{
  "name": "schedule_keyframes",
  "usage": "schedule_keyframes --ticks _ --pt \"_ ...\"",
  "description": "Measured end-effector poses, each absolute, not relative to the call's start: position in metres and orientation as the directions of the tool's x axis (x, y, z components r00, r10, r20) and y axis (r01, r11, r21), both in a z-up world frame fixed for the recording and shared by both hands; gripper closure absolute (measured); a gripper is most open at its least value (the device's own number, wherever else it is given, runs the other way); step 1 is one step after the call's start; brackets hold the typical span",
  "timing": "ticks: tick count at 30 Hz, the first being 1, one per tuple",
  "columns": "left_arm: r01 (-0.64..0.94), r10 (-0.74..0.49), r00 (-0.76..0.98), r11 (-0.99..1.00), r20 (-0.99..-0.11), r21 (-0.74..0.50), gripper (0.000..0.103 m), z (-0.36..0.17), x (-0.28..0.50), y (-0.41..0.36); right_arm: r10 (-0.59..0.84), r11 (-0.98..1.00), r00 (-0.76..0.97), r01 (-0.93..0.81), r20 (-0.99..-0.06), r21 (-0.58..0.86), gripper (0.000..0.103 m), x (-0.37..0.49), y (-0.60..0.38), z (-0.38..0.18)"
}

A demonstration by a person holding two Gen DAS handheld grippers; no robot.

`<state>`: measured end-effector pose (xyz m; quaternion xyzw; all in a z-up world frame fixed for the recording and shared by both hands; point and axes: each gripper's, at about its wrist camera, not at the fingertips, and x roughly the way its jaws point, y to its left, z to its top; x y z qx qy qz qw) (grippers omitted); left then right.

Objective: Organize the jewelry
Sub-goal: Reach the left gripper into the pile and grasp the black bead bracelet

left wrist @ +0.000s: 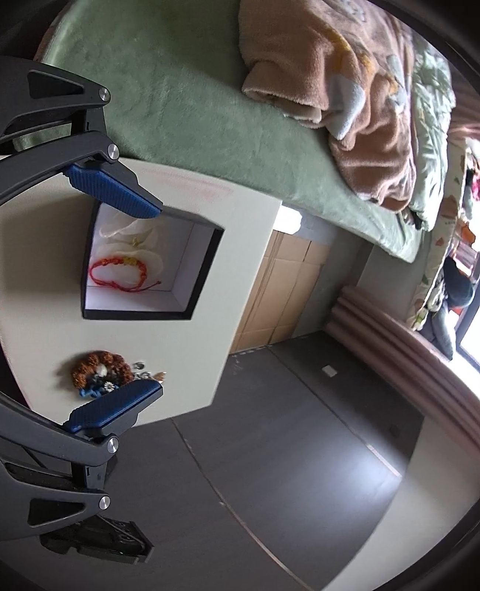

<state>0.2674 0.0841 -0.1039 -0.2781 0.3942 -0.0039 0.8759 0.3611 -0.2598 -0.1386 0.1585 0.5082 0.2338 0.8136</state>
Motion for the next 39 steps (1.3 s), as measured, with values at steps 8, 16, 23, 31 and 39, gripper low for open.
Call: schedule_keyframes --ticks 8,16,23,31,39 --pt "-0.093 -0.28 0.658 0.891 -0.699 -0.445 0.014 -0.104 0.281 0.03 0.508 0.854 0.41 -0.123 -0.757 0.506 0.021 0.355 -0.3 -0.154" --pt "-0.008 -0.333 0.597 0.907 -0.73 -0.42 0.036 -0.112 0.302 -0.021 0.497 0.85 0.438 -0.071 -0.749 0.522 0.022 0.347 -0.335 -0.164" --pt "0.055 -0.36 0.549 0.916 -0.755 -0.397 0.048 -0.121 0.321 -0.064 0.488 0.843 0.461 -0.03 -0.741 0.537 0.022 0.335 -0.36 -0.172" --pt "0.093 -0.363 0.471 0.927 -0.804 -0.364 0.059 -0.138 0.351 -0.104 0.48 0.822 0.496 0.034 -0.724 0.569 0.022 0.319 -0.389 -0.184" --pt "0.041 -0.3 0.407 0.949 -0.862 -0.311 0.069 -0.162 0.375 -0.119 0.487 0.812 0.499 0.043 -0.717 0.582 0.022 0.315 -0.398 -0.188"
